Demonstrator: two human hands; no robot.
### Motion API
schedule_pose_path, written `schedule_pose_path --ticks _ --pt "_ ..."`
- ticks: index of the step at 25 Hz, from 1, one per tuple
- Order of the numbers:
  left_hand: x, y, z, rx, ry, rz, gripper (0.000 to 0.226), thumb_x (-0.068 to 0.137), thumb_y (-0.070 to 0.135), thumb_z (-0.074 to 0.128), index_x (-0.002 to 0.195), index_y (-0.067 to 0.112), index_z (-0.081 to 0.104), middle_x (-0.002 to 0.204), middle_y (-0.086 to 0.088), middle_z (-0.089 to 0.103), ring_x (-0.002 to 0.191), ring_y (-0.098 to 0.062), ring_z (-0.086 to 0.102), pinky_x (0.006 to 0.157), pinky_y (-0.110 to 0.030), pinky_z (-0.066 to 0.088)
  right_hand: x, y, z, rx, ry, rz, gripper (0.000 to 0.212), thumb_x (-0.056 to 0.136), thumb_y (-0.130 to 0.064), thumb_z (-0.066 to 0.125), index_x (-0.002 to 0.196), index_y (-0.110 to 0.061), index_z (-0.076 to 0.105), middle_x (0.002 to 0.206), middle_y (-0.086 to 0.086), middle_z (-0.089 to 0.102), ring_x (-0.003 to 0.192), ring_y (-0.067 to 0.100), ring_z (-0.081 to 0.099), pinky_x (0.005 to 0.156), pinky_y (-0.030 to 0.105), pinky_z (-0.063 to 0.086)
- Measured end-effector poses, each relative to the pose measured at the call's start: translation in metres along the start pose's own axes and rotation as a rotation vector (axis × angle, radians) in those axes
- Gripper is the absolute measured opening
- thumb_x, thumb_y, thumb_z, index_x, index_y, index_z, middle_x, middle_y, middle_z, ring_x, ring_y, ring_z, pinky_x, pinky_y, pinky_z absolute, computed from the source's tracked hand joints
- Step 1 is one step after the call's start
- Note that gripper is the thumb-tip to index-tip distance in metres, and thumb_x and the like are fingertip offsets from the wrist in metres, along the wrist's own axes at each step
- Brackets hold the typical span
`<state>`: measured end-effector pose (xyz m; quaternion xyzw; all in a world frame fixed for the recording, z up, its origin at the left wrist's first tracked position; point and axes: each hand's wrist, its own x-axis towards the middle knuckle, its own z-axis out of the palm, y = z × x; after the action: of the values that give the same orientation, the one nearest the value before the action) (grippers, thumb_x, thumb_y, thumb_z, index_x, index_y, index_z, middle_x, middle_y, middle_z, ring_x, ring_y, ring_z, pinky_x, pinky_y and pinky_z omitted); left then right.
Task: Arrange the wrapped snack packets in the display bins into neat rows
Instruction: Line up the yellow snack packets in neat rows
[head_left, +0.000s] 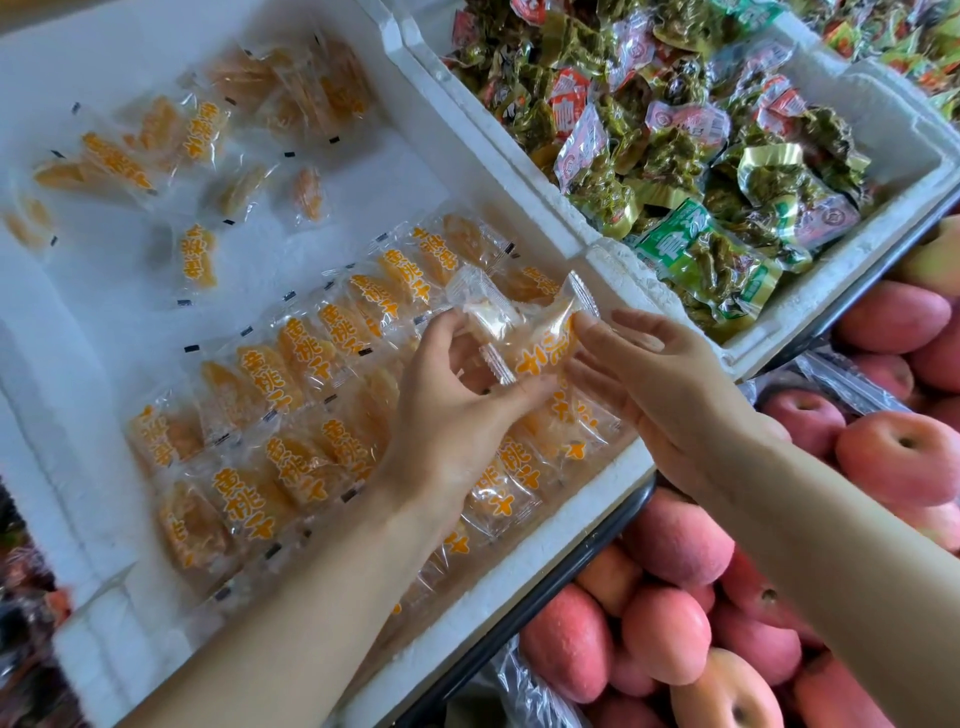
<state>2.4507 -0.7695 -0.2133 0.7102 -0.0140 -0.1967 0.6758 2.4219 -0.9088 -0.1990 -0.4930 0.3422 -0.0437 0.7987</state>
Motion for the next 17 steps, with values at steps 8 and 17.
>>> schedule_pose_path --ticks 8,17 --pt "-0.002 -0.003 0.001 -0.123 -0.056 -0.043 0.037 0.084 0.021 0.072 0.107 0.037 0.047 0.121 0.001 0.058 0.092 -0.023 0.071 0.074 -0.027 0.056 0.002 0.002 0.015 -0.428 -0.134 0.015 0.023 0.091 -0.031 0.058 0.098 -0.013 0.069 0.083 -0.003 0.058 0.068 0.004 0.052 0.071 0.021 0.050" --pt "0.016 0.007 -0.002 -0.030 0.031 -0.079 0.031 0.084 0.018 0.065 0.111 0.011 0.052 0.106 -0.018 0.065 0.090 -0.032 0.068 0.071 -0.048 0.059 0.008 0.019 0.012 -0.983 -0.179 -0.341 0.024 0.085 0.000 0.058 0.104 -0.013 0.063 0.100 -0.008 0.064 0.086 0.012 0.062 0.082 0.023 0.049"
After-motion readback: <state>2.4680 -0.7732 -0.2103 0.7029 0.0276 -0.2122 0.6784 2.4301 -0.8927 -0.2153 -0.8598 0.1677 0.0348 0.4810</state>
